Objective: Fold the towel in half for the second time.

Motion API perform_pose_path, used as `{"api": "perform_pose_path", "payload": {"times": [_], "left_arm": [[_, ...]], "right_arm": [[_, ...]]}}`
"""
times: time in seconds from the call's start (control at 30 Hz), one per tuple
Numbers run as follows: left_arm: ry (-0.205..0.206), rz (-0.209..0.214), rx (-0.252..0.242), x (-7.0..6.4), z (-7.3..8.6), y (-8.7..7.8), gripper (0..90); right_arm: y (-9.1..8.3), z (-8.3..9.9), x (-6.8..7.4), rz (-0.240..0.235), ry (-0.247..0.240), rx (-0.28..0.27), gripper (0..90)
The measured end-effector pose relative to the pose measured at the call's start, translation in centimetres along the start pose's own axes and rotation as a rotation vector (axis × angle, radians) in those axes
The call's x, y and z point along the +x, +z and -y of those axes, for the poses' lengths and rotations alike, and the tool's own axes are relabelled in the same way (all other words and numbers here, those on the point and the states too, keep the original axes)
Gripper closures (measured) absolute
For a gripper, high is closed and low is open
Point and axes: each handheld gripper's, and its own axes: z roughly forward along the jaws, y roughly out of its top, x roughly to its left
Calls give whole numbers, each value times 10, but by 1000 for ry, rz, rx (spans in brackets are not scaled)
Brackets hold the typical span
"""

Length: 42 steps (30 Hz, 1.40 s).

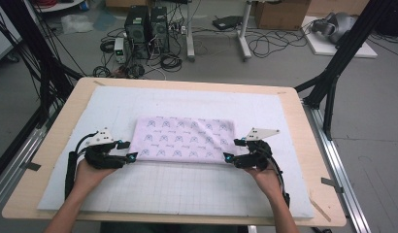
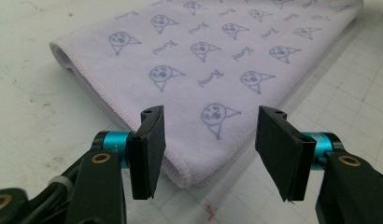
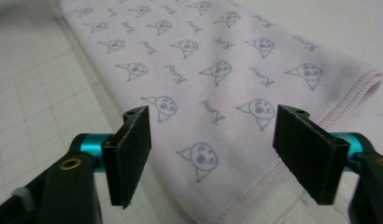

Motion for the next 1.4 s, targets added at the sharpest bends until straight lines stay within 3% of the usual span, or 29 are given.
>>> {"api": "perform_pose_path", "payload": {"times": [0.27,0.7,1.4], "left_arm": [[3,-59,-14,-3,5,-17,378],[10,-70,-27,-9,15,-33,328],[-29,-101,-50,-22,27,-53,277]], "right_arm": [[-12,3,9,35,-16,-44,166],[-27,17,8,65,10,-77,132],[-50,37,16,79,28,-101,120]]}}
